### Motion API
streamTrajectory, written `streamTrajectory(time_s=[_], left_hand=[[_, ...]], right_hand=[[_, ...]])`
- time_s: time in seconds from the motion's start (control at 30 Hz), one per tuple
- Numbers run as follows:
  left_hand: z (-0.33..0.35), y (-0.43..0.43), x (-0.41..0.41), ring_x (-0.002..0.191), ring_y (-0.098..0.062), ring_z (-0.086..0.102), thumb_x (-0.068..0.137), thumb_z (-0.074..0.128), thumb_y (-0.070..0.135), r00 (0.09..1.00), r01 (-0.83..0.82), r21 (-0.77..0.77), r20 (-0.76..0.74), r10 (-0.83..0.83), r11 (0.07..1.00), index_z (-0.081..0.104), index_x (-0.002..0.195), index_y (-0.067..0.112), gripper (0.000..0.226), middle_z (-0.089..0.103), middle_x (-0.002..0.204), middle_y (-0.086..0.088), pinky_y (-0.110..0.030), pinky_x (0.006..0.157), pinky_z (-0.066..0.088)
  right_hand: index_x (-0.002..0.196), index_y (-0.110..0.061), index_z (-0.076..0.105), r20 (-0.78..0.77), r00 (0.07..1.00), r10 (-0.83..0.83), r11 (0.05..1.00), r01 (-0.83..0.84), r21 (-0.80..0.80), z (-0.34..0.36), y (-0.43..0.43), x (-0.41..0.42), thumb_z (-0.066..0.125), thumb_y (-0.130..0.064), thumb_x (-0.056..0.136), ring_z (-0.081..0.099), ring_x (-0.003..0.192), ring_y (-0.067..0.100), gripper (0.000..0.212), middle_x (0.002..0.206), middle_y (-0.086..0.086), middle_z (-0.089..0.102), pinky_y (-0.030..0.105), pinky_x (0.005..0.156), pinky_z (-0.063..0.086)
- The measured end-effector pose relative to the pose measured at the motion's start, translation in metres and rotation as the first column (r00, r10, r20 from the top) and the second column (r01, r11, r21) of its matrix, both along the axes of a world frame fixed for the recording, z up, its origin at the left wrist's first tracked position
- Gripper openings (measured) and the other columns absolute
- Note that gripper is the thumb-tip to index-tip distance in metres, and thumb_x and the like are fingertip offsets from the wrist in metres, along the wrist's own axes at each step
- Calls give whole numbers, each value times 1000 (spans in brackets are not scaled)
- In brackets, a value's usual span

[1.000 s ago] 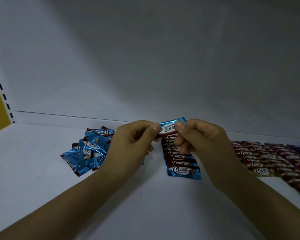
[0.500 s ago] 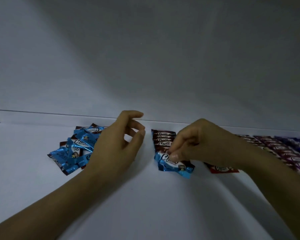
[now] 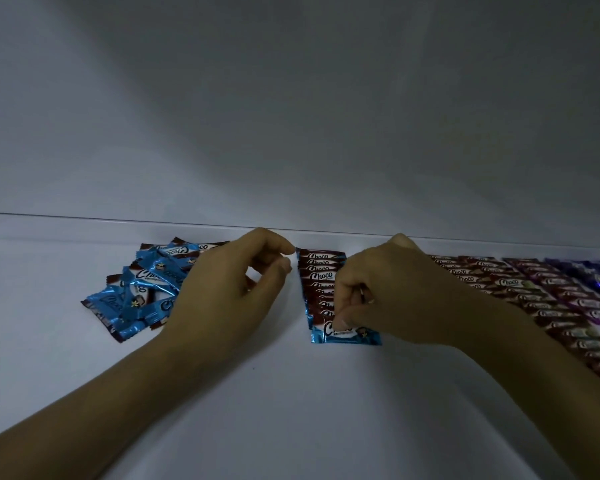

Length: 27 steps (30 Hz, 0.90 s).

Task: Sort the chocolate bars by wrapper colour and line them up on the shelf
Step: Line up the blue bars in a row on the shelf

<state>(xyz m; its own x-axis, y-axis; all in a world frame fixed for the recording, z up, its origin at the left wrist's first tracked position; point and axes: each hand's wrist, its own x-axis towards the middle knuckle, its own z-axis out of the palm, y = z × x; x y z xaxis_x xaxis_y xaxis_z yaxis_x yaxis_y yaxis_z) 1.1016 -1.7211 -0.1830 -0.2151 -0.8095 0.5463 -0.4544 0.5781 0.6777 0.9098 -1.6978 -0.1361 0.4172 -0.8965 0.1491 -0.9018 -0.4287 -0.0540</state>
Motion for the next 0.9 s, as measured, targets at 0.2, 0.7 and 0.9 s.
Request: streamTrajectory(time_s=[0.2,0.7,0.9], left_hand=[[11,-8,12,89,-3,58,91,48,45,983,30,-94,181,-13,995,57,109,38,22,62,91,23,-33,79,52],[-10,-54,82,123,-9,33,56,17,93,662,-157,-22,740,121,987,34,138,54,92,40,133,21,-31,99,38],[-4,-61,90,93,-7,49,81,40,72,733,-152,-92,657,175,984,47,125,48,51,53,110,18,-27,76,45]], right_hand=[[63,-28,49,-90,996,-28,994,18,-107,-5,-1,-1,65,-42,80,48,65,1,27,62,-16,50,26,91,19],[56,-27,44,230,971,-69,995,82,-49,-1,7,17,67,-43,79,52,56,1,36,51,-15,49,9,63,21],[65,-26,52,267,964,-16,995,41,-90,-14,2,33,61,-51,79,53,62,6,30,56,-15,52,20,74,33]])
